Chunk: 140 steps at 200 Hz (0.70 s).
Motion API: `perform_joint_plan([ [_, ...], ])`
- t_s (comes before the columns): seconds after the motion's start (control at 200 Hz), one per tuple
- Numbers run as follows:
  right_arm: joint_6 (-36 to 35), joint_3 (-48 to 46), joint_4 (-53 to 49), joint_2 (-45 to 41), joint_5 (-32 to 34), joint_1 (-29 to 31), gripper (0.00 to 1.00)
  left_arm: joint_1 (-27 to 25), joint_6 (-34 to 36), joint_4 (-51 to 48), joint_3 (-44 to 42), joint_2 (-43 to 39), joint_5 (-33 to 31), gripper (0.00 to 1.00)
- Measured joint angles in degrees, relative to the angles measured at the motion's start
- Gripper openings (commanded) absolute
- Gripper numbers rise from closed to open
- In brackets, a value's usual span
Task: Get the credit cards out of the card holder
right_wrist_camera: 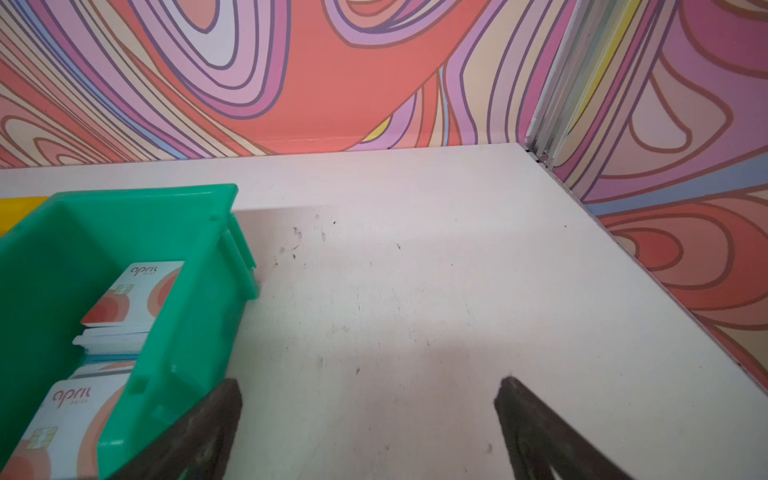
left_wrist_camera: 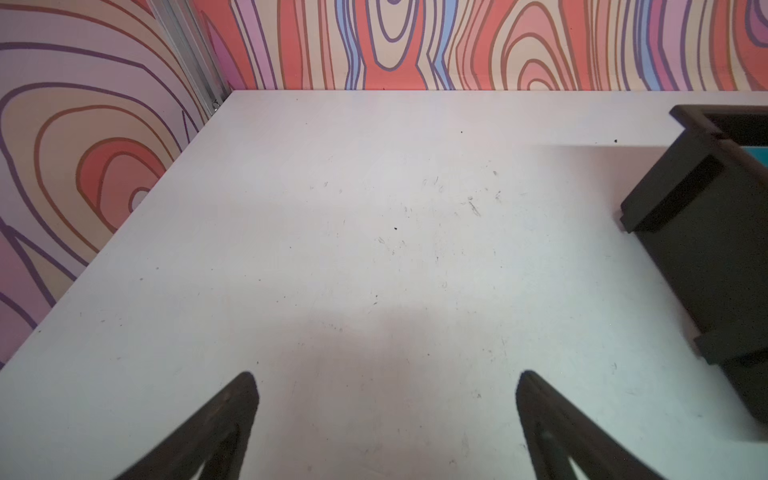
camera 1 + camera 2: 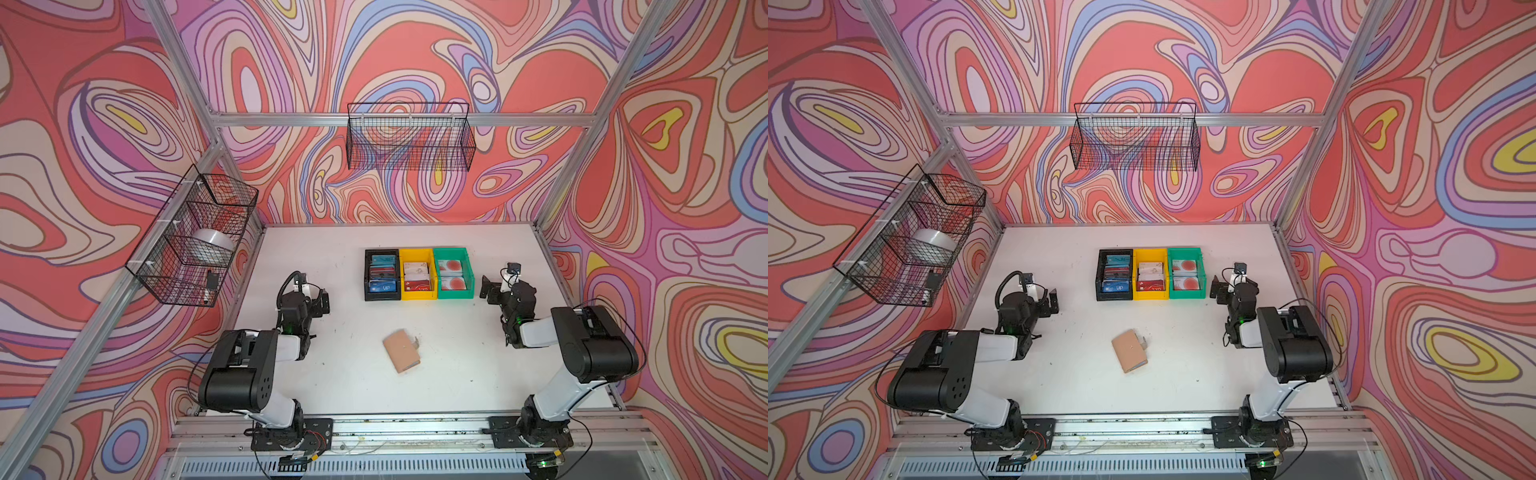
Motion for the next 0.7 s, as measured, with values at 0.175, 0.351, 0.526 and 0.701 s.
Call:
perform_joint_plan([
  [0.175, 0.00, 0.00, 0.00, -0.02, 0.00, 0.00, 0.98, 0.00, 0.07, -0.02, 0.00, 0.02, 0.59, 1.00],
  [0.351, 0.00, 0.00, 0.02, -0.02, -0.02, 0.00, 0.98, 0.00, 0.17, -0.02, 0.02, 0.02, 1.14, 1.00],
  [0.526, 0.00, 0.00, 0.02, 0.00, 0.00, 0.00, 0.98, 0.00, 0.17, 0.00, 0.04, 0.02, 1.33, 0.99],
  [0.701, 0.00, 0.00, 0.02, -0.02, 0.00, 0.00, 0.98, 0.00, 0.17, 0.00, 0.04, 0.02, 1.36, 0.95],
])
